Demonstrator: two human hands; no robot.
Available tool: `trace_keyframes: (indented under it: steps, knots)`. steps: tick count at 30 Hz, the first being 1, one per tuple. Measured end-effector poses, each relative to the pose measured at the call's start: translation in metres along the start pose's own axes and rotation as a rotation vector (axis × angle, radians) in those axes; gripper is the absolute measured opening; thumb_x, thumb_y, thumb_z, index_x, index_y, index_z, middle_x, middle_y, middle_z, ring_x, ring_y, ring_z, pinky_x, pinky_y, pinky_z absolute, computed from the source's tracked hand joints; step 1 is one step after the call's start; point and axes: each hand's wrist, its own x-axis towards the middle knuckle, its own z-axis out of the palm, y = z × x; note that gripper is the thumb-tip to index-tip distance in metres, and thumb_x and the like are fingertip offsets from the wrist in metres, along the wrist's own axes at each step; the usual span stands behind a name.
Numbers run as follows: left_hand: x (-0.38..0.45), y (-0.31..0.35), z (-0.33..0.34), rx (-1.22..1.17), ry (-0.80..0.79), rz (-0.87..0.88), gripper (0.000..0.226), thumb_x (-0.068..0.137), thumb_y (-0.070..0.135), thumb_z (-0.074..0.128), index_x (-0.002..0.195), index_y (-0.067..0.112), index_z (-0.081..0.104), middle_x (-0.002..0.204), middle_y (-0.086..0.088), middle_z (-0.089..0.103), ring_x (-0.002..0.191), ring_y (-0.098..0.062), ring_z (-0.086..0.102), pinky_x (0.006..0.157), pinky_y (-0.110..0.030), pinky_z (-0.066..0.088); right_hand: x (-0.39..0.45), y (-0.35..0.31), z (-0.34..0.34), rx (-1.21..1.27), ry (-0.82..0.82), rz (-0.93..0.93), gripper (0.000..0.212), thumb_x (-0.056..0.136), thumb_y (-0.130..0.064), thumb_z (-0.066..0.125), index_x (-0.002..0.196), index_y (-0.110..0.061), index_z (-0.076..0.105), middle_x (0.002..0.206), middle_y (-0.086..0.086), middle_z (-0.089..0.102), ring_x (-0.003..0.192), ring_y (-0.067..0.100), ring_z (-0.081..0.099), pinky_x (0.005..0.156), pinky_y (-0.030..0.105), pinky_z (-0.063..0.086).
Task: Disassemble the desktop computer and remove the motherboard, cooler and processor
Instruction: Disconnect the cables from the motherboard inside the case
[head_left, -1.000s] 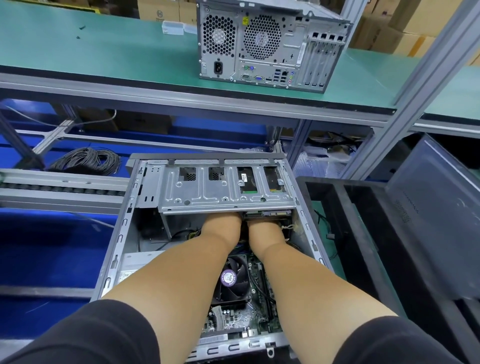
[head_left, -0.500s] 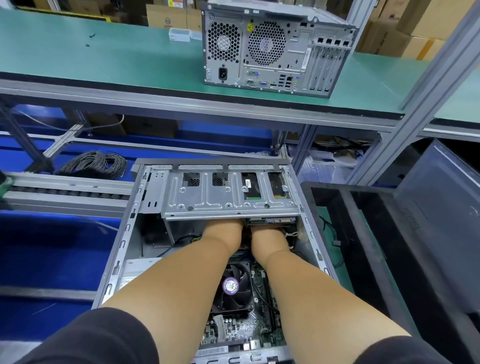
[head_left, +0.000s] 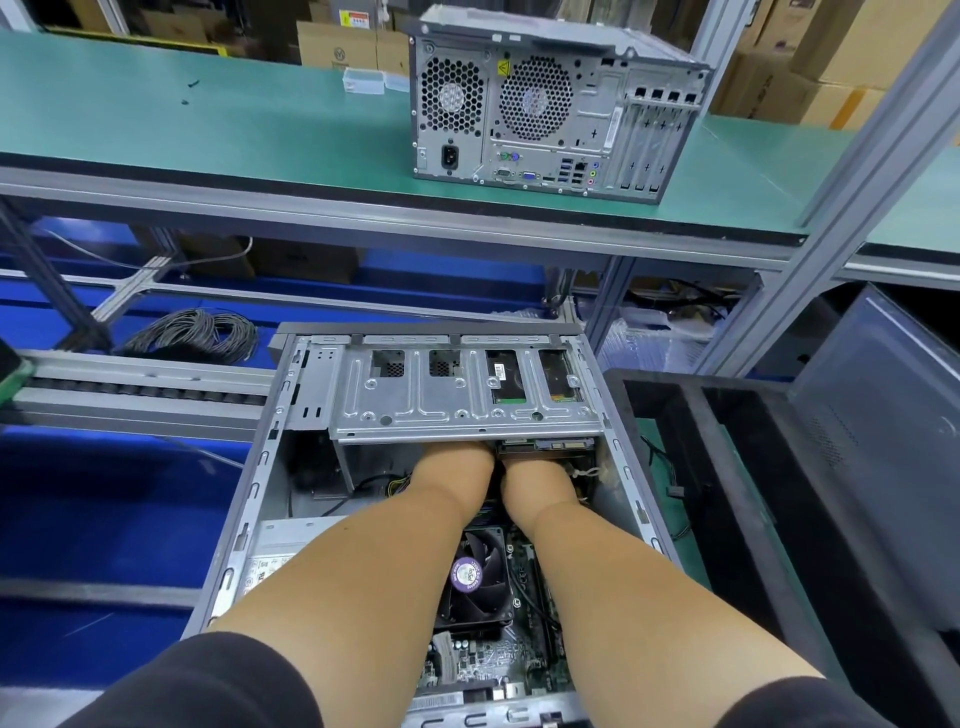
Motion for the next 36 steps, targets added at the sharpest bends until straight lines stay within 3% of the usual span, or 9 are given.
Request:
trace_keyframes:
  steps: [7,11,16,23,27,31,34,36]
  knots:
    - [0.004,0.001,0.003,-0.049,0.033,-0.029,0.026,0.09,0.005,0.048,0.111,0.015,0.059,0.114,-0.01,0.057,0.103,-0.032,0.055,0.077,-0.033,0.038,-0.004,-0.001,0.001,-0.102,-0.014,-0.104,0.015,0.092,-0.003,0.045,0.093,-0.011,0.058,0.096,0.013,0.062,0.089,0.032,0.061,0.067,0.033,0.039]
    - [0.003,0.003,0.004,-0.038,0.012,-0.019,0.024,0.089,0.006,0.049,0.109,0.016,0.059,0.113,-0.01,0.058,0.103,-0.032,0.056,0.078,-0.035,0.041,-0.008,0.001,0.003,-0.121,0.006,-0.111,0.017,0.09,-0.003,0.044,0.082,-0.017,0.045,0.085,0.008,0.054,0.078,0.028,0.055,0.065,0.033,0.039]
    - [0.001,0.005,0.001,-0.053,0.02,-0.012,0.026,0.089,0.007,0.049,0.112,0.016,0.058,0.114,-0.01,0.057,0.105,-0.033,0.056,0.085,-0.039,0.046,-0.012,0.001,0.004,-0.135,0.036,-0.103,0.017,0.089,-0.003,0.046,0.083,-0.018,0.045,0.091,0.01,0.061,0.085,0.031,0.061,0.064,0.033,0.039]
    - [0.0,0.006,0.001,-0.036,0.005,0.005,0.025,0.089,0.006,0.05,0.109,0.016,0.06,0.112,-0.01,0.059,0.102,-0.032,0.057,0.079,-0.035,0.044,-0.014,0.003,0.003,-0.155,0.037,-0.066,0.017,0.09,-0.003,0.047,0.083,-0.019,0.046,0.083,0.007,0.054,0.083,0.03,0.061,0.063,0.032,0.038]
    - [-0.001,0.006,0.0,-0.072,0.009,-0.005,0.018,0.088,0.007,0.049,0.1,0.019,0.055,0.109,-0.008,0.058,0.093,-0.029,0.053,0.075,-0.033,0.039,-0.014,0.003,0.004,-0.137,0.024,-0.016,0.015,0.091,-0.005,0.048,0.082,-0.017,0.048,0.078,0.006,0.05,0.071,0.026,0.049,0.063,0.031,0.037]
    - [0.0,0.007,0.001,-0.082,0.025,0.01,0.022,0.089,0.008,0.049,0.108,0.018,0.057,0.111,-0.008,0.057,0.098,-0.029,0.054,0.076,-0.031,0.036,-0.01,0.004,0.003,-0.075,-0.039,0.068,0.014,0.095,-0.007,0.045,0.085,-0.011,0.054,0.086,0.01,0.057,0.076,0.025,0.047,0.069,0.034,0.044]
    - [-0.001,0.007,0.0,-0.068,0.015,0.021,0.022,0.09,0.007,0.049,0.107,0.018,0.056,0.111,-0.009,0.057,0.095,-0.029,0.052,0.076,-0.032,0.035,-0.008,0.006,0.006,-0.007,-0.032,0.12,0.028,0.096,-0.007,0.045,0.068,-0.012,0.042,0.07,0.005,0.045,0.076,0.026,0.048,0.07,0.035,0.044]
    - [-0.001,0.007,0.002,-0.044,0.024,0.038,0.022,0.089,0.006,0.049,0.106,0.016,0.056,0.11,-0.009,0.057,0.095,-0.03,0.053,0.076,-0.033,0.036,-0.009,0.006,0.005,0.002,-0.022,0.127,0.026,0.095,-0.007,0.045,0.07,-0.012,0.04,0.073,0.007,0.045,0.074,0.026,0.047,0.068,0.033,0.04]
